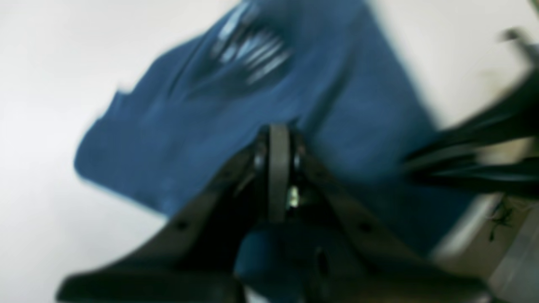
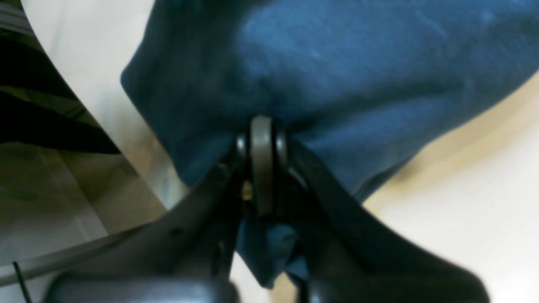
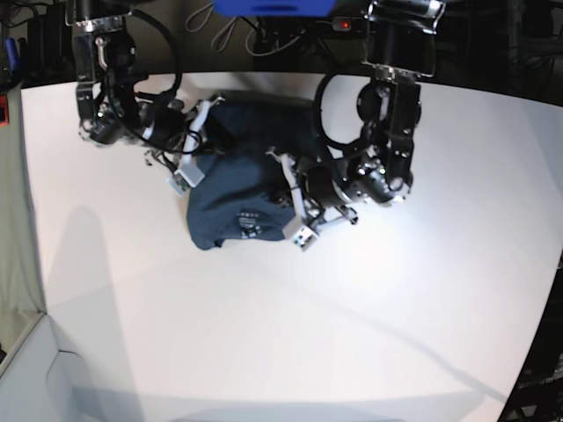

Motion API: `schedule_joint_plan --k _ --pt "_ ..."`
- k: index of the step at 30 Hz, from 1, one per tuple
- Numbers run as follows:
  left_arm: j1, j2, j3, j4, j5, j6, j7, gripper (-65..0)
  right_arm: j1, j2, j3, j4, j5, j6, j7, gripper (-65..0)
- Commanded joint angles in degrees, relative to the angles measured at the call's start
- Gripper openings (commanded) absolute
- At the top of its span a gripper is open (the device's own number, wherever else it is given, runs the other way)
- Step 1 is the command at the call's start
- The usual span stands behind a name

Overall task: Layout the t-shirt on the table in an organized manner, then fold the t-shirt properly
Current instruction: 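Press and tuck the bundle's edge with the left gripper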

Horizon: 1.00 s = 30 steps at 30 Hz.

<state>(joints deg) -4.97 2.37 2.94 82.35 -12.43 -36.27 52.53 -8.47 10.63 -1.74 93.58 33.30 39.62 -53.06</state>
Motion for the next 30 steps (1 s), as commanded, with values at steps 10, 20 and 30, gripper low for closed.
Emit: schedule_joint_plan --k 10,20,30 --pt "-6.5 -1.1 -0.1 -18.0 -1.2 -0.1 -28.1 -65.0 -0.1 2.9 -0.9 0.9 0.9 0.4 1.1 -65.0" --pt "-13.7 -0.6 -8.3 -26.2 -7.0 0.0 -31.9 -65.0 0.0 4.4 -3.0 0.8 0.8 0.4 1.1 -65.0" --pt "-8.9 -6.5 -15.0 -20.6 -7.6 -0.6 -25.9 -65.0 1.5 7.2 -3.1 -4.6 0.8 0.4 5.3 -65.0"
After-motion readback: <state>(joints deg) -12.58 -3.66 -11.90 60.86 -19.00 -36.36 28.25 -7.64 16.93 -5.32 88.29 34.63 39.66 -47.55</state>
